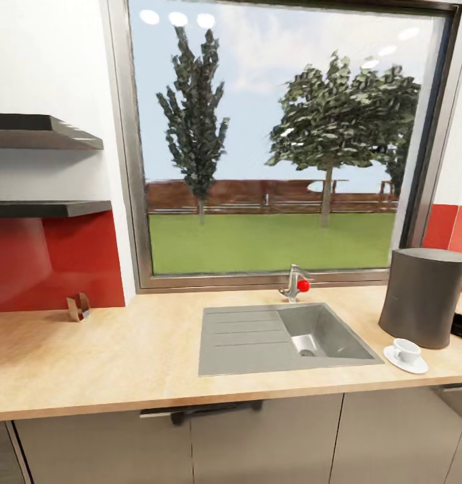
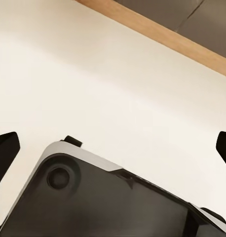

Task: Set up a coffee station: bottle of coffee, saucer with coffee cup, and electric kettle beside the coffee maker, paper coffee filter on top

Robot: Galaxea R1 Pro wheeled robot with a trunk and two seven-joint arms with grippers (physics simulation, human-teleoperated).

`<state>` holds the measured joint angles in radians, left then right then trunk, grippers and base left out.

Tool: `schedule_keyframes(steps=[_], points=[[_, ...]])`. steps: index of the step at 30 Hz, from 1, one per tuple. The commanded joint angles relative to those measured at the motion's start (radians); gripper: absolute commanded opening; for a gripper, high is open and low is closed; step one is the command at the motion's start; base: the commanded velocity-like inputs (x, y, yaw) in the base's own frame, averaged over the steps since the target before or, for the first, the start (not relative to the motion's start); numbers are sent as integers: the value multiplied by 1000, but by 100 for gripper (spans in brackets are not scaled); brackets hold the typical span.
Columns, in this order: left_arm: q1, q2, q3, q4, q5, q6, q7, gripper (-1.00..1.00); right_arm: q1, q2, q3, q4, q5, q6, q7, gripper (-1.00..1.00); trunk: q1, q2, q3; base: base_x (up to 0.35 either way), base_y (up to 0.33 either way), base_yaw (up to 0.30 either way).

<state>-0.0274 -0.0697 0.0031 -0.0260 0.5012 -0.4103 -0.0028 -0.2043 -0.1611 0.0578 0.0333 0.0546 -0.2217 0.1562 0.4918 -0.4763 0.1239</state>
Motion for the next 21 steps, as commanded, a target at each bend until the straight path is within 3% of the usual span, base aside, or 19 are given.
schedule_keyframes(steps=[1, 21], points=[[0, 0, 0, 1, 2, -2, 0, 100, -1, 0, 5, 4, 5, -7, -1, 100, 0, -1, 0, 0, 342, 0], [0, 0, -1, 1, 2, -4, 0, 100, -1, -1, 5, 4, 5, -6, -1, 100, 0, -1, 0, 0, 342, 0]])
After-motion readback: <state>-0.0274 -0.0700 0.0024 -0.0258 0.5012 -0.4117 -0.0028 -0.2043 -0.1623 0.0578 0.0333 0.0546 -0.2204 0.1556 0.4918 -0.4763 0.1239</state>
